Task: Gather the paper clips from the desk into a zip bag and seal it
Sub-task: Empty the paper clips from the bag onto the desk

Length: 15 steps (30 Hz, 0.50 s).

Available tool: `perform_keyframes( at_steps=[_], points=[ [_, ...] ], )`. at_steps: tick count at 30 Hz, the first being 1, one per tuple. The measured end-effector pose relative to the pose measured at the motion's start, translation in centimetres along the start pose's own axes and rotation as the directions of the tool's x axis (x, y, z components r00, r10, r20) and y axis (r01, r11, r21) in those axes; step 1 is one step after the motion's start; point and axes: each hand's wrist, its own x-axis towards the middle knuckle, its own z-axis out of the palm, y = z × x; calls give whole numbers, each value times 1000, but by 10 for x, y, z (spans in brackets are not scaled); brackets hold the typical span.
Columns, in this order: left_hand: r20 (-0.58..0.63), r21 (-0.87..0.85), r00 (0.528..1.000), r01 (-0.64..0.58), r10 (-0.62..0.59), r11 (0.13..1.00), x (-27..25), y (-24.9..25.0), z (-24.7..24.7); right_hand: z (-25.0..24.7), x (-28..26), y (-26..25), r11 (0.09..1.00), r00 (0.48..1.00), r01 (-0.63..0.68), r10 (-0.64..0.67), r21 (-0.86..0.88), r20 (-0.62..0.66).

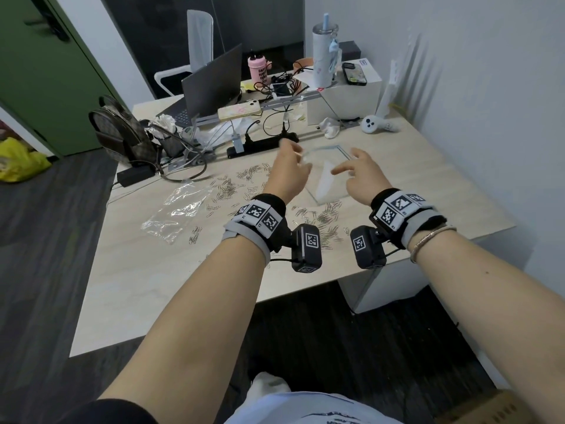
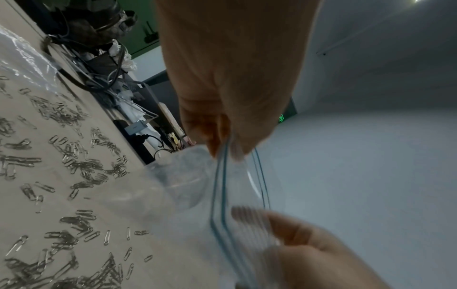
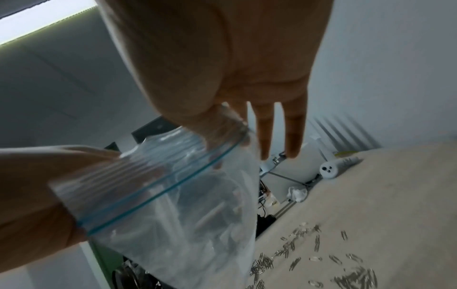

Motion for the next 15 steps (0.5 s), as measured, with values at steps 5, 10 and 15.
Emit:
perform_keyframes(
  at_steps=[5, 10, 15],
  points=[
    [199, 53, 969, -158, 145, 986, -8, 8, 5, -5, -2, 14, 981, 984, -179, 180, -76, 5],
    [268, 45, 930, -275, 254, 960, -13, 15, 10, -10, -3, 18, 947, 950, -304, 293, -107, -110],
    [163, 177, 963, -243, 215, 954, -15, 23, 18, -17, -7, 20, 963, 963, -262, 257, -67, -76]
  ],
)
